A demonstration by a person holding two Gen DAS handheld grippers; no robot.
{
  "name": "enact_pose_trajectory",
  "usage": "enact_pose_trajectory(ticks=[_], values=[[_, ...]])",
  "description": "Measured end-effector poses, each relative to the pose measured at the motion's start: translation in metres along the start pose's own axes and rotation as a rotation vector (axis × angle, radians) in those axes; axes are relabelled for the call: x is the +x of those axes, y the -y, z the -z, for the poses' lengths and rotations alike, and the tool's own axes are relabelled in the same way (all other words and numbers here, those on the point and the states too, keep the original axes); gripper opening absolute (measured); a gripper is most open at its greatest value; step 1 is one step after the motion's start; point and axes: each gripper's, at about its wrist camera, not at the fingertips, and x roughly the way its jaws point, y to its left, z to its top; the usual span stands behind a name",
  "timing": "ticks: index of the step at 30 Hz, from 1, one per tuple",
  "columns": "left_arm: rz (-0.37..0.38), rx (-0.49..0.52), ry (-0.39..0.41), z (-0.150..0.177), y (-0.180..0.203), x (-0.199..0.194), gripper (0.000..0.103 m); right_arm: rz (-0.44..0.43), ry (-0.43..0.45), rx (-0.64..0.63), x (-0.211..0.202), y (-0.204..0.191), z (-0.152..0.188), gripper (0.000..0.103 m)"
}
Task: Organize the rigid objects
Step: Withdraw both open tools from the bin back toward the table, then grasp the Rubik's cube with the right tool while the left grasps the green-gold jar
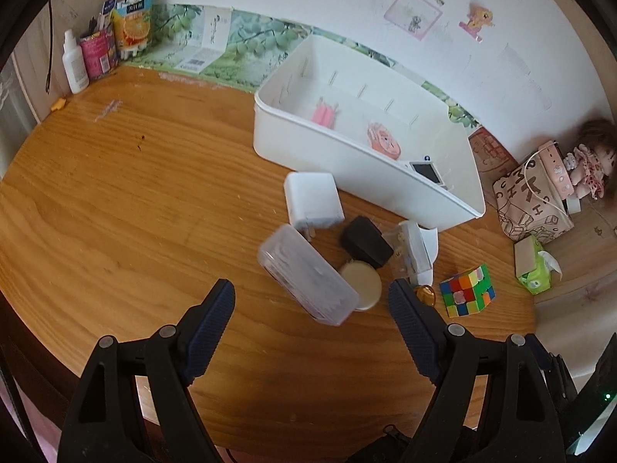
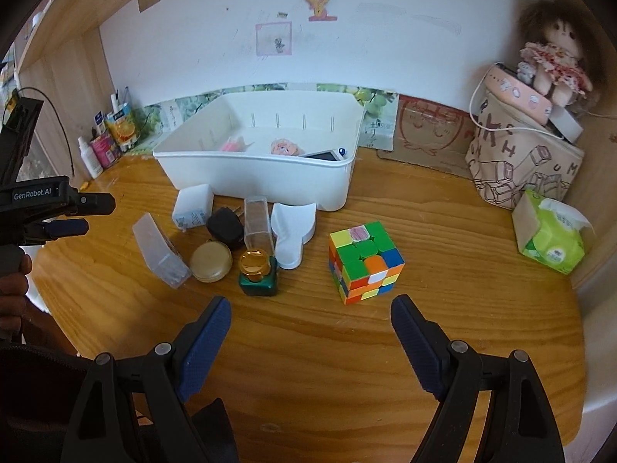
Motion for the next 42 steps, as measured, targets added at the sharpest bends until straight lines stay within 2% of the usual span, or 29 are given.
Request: enact_pose_trajectory(ticks=[7, 16, 29, 42], values=[[-0.029, 0.011, -0.03, 0.009, 0.031, 0.01, 0.084, -0.025, -0.029, -0.037, 0.012, 0.024, -0.004, 0.085], [-0.028, 0.032, -0.089, 0.017, 0.068, 0.031, 0.084, -0.06, -0.066, -0.082, 0.033, 0.052, -0.007, 0.085], [-0.006, 0.08, -0.302, 0.019, 0.107, 0.086, 0.084, -0.12, -0.111, -0.131, 0.064, 0.067, -0.018, 0.085], [-0.041, 0.039, -0.455, 0.018, 0.117, 0.13, 0.084, -0.169, -0.185, -0.138, 0.096, 0.067, -0.023, 0.085]])
